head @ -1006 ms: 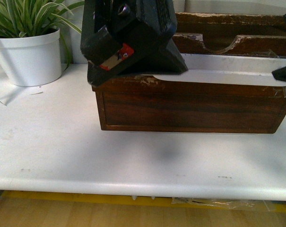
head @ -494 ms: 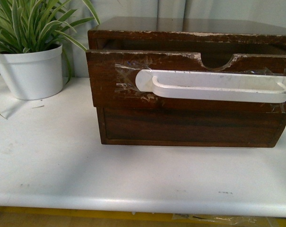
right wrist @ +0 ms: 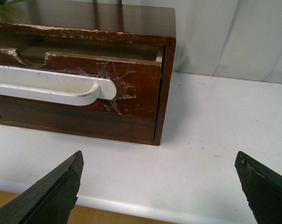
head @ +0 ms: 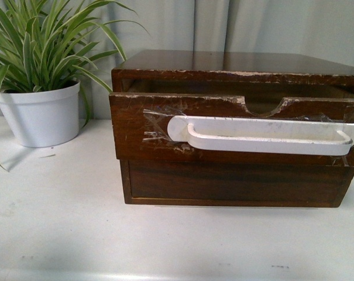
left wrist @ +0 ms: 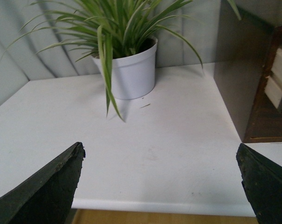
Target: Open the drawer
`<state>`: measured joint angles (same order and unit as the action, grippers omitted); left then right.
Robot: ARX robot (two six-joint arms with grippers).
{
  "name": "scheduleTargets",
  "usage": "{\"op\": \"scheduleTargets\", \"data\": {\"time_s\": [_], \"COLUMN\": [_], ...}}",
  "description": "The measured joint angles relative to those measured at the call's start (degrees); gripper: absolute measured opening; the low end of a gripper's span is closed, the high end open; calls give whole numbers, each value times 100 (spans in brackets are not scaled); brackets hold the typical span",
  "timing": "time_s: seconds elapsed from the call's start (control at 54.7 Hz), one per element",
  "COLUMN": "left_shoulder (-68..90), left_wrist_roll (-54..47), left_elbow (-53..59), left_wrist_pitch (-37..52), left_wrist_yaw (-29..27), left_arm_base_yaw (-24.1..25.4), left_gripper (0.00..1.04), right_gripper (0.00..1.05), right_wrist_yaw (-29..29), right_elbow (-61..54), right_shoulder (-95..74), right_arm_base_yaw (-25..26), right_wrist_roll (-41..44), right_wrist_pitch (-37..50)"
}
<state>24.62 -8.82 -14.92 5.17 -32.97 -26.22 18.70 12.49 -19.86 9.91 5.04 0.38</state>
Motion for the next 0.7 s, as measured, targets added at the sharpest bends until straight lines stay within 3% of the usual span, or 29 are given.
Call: {"op": "scheduleTargets", "data": {"time_s": [0.11, 0.384, 0.421, 0.457, 0.549, 0.695], "left_shoulder": [-227, -258, -380, -562, -850, -1740], "left_wrist_roll": [389, 614, 680, 743, 785, 817], "left_elbow": [103, 162, 284, 490, 651, 876], "left_wrist_pitch": [-398, -450, -146, 188, 229, -424], "left_wrist_yaw": [-382, -378, 59, 662, 1207, 1731], "left_arm_base_yaw": [-166, -269, -146, 92, 452, 960], "left_gripper": [99, 99, 93, 84, 70, 37], "right_gripper": [96, 96, 96, 90, 74, 44], "right_wrist_yaw": [-129, -166, -223, -627, -1725, -1862], "right_elbow": [-168, -184, -192, -297, -485, -717], "right_shoulder": [146, 181, 186, 258, 444, 678], "right_arm_base_yaw": [-7, -7, -17, -131, -710, -968], "right_wrist_roll": [-330, -557, -555, -535, -529, -511], "right_wrist_pitch": [192, 203, 225, 505, 697, 702]}}
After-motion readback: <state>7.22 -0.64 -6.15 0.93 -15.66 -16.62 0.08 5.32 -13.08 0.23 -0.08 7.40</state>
